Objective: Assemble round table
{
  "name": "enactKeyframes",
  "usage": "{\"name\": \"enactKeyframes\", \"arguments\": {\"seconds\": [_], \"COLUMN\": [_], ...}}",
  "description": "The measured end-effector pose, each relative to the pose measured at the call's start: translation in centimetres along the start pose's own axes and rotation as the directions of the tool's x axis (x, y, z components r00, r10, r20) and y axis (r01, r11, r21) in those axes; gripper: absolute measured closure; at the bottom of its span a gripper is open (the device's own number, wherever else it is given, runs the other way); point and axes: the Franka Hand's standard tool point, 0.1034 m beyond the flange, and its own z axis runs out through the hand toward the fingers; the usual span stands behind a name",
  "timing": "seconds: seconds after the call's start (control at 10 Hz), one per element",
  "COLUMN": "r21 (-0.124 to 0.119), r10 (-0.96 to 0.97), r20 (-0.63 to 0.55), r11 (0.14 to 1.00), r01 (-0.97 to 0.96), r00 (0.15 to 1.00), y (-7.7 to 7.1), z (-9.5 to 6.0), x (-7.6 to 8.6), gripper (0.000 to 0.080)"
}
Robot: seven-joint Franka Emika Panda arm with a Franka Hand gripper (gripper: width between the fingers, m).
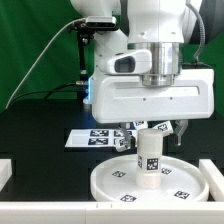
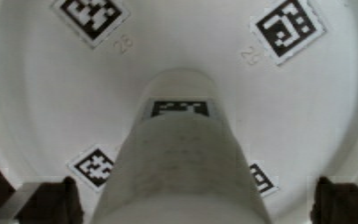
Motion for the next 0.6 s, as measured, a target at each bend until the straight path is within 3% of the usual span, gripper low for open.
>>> {"name": "enactKeyframes", "arguments": {"seconds": [0.1, 0.2, 0.3, 0.6], "r21": [0.000, 0.000, 0.000, 0.000], "r10": [0.019, 0.035, 0.035, 0.267], "r20": [0.002, 0.002, 0.002, 0.002], "r11": [1.000, 0.999, 0.999, 0.964], "r01": [-0.019, -0.035, -0.035, -0.267], "r00": [1.000, 0.999, 0.999, 0.964], "y": [-0.01, -0.01, 0.03, 0.12], "z": [0.10, 0.11, 0.10, 0.17], "x": [-0.06, -0.07, -0.06, -0.11], "gripper": [0.0151, 0.0240, 0.0398, 0.0396]}}
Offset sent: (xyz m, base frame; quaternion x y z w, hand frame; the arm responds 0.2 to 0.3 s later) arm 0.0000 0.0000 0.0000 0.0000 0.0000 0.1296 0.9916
